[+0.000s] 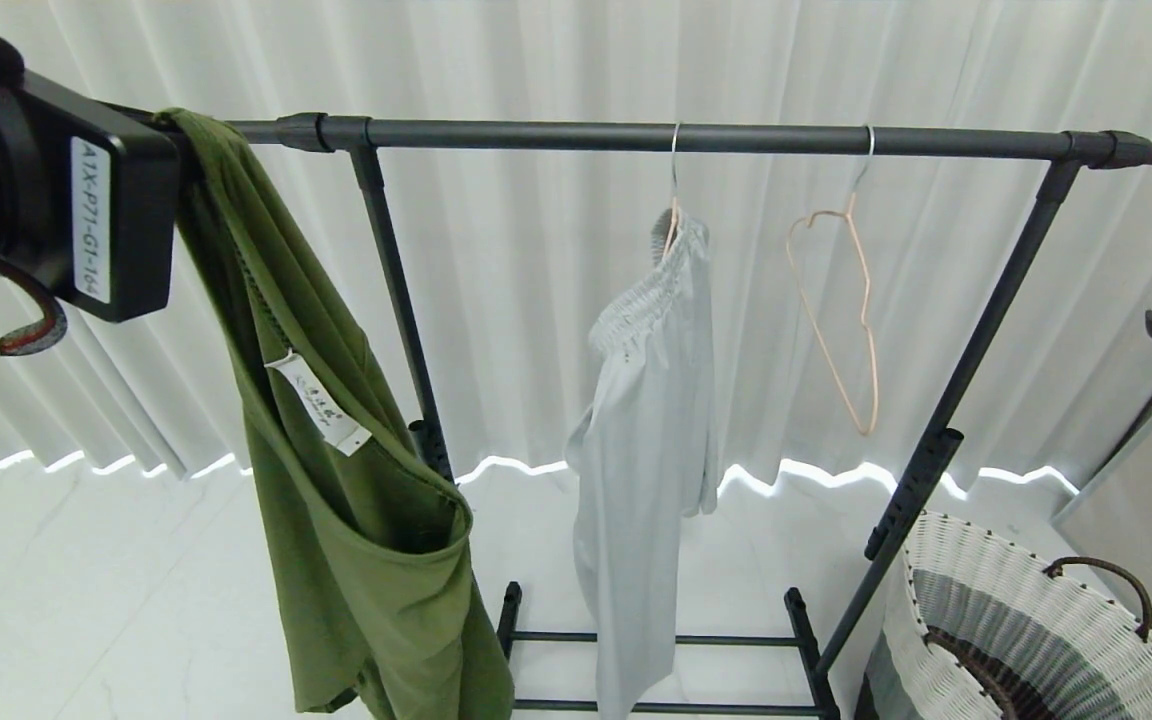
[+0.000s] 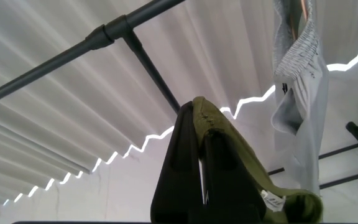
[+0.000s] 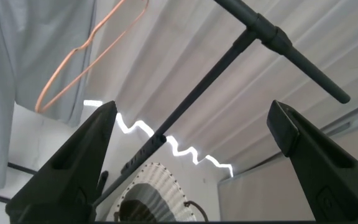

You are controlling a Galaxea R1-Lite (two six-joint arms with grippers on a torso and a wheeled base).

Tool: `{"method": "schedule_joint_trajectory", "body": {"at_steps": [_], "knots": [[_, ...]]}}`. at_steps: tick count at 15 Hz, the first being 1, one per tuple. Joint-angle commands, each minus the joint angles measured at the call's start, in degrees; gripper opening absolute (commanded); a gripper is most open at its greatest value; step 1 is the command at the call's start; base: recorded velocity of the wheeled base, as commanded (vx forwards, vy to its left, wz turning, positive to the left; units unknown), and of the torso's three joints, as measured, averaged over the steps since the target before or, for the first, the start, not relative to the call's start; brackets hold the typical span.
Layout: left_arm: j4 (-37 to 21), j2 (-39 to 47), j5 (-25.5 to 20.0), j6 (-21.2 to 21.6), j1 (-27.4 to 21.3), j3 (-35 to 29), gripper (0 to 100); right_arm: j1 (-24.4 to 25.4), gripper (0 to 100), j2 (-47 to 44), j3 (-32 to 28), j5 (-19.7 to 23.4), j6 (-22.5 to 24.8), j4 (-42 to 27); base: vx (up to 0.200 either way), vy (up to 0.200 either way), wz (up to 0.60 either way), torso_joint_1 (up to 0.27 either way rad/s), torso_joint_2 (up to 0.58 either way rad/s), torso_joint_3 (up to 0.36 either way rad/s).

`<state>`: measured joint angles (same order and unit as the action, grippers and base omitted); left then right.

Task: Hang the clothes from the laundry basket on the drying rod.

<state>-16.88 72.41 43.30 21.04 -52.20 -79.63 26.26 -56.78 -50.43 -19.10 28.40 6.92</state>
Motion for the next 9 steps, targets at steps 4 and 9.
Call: {"method": "schedule_joint_trajectory", "body": {"at_steps": [4,9], "knots": [[0.0,-0.1,0.0,0.0,0.0,-0.2,0,0.2,100,-0.8,0.0,0.0,-4.1,-0.3,0.000,0.100,0.00,0.001,0.00,0.002],[0.0,-0.6,0.0,0.0,0.4,0.1,0,0.1,100,-1.8,0.0,-0.1,-7.0,-0.4,0.000,0.160,0.00,0.007,0.00,0.003]]}}
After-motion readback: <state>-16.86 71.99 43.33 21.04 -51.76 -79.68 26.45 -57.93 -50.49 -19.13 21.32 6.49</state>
